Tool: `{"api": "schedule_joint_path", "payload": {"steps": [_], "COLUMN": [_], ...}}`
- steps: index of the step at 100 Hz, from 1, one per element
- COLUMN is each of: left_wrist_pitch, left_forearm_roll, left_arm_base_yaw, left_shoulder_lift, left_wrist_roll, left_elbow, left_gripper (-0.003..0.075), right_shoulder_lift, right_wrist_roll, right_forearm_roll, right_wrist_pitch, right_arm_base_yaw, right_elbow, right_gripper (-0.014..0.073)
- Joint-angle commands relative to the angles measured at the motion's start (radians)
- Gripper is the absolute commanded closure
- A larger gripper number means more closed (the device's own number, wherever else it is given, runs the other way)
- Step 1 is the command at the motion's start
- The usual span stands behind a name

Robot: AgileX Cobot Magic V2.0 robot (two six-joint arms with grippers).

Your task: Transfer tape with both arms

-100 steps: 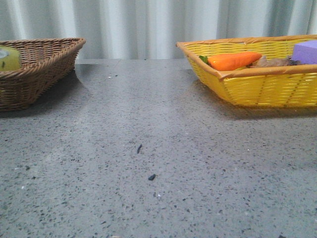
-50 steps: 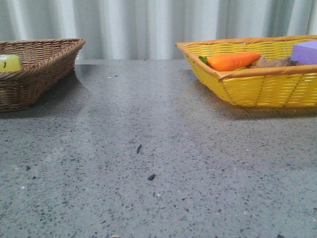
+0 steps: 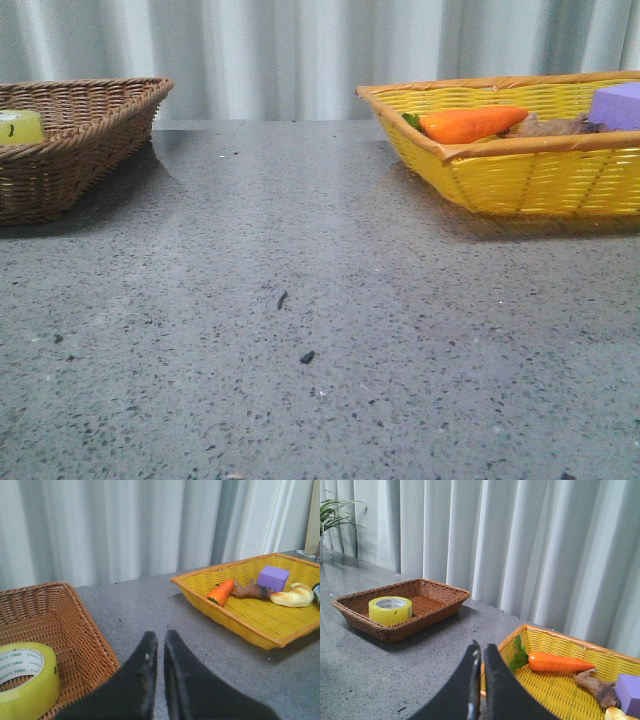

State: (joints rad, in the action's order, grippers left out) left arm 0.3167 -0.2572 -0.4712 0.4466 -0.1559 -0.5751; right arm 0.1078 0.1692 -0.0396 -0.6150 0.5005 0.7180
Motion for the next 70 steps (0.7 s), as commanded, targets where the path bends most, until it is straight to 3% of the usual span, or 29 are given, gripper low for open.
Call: {"api": "schedule_joint_path", "payload": {"steps": [1,19,70], "left_wrist_pitch": [-0.062,-0.01,-0.037], "left_forearm_roll": [-0.041,-0.052,-0.006], "left_arm_base_yaw": [-0.01,-0.01,-0.001], "left_shoulder_lift": [-0.033,-0.048,-0.104], "left_wrist_roll": [0.007,0.007,-0.003], "left_elbow": [-0.001,0.011,0.077], "left_gripper": [0.0741,0.0741,0.0741], "right_shoulder_lift": [0.018,0.018,0.018], "right_wrist_roll": [0.0,0.0,0.0], "right_forearm_roll": [0.009,0.009,0.009], "right_wrist_pitch": [0.084,0.084,0.082], "right_arm_base_yaw": [-0.008,-0.008,-0.008], "right_elbow": [0.018,0.018,0.018], "right_gripper": [0.0636,0.0636,0.0636]}}
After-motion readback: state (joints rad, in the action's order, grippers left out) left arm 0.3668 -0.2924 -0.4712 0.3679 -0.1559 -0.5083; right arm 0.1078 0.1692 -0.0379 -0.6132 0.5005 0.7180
